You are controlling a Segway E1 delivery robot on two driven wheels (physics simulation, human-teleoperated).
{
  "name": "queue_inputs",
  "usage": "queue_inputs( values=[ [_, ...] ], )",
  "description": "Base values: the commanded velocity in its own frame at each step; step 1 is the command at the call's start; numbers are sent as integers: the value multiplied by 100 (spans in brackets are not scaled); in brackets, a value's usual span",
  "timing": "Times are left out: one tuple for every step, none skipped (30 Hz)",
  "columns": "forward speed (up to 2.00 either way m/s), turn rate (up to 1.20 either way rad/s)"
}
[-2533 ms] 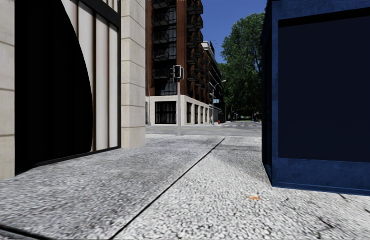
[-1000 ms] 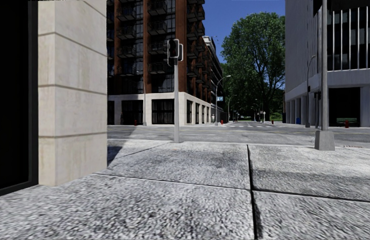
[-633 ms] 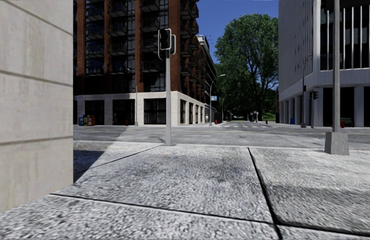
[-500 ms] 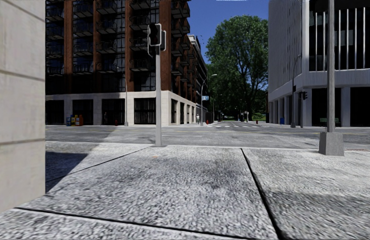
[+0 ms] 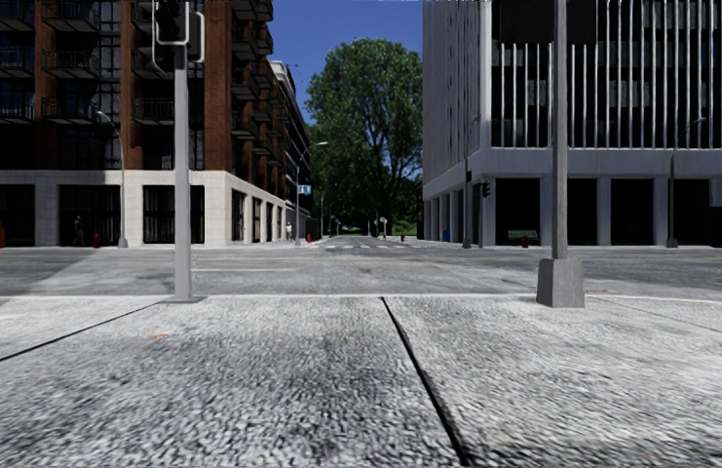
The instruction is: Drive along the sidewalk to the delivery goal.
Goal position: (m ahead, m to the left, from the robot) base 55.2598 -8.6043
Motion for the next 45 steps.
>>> queue_inputs(
  values=[
    [178,-64],
    [178,-64],
    [178,-65],
    [178,-65],
    [178,-67],
    [178,-68],
    [178,-68],
    [178,-68],
    [178,-68],
    [178,-68],
    [178,-68],
    [178,-68],
    [178,-68],
    [178,-68],
    [178,-68],
    [178,-68],
    [178,-70],
    [178,-74],
    [178,-74],
    [178,-77],
    [178,-77],
    [178,-78],
    [178,-79],
    [178,-79],
    [178,-79],
    [178,-79],
    [178,-79],
    [178,-79],
    [178,-79],
    [178,-79],
    [178,-79],
    [178,-79],
    [178,-79],
    [178,-79],
    [178,-79],
    [178,-79],
    [178,-79],
    [178,-79],
    [178,-79],
    [178,-79],
    [178,-79],
    [178,-79],
    [177,-79],
    [177,-79],
    [177,-79]
  ],
)
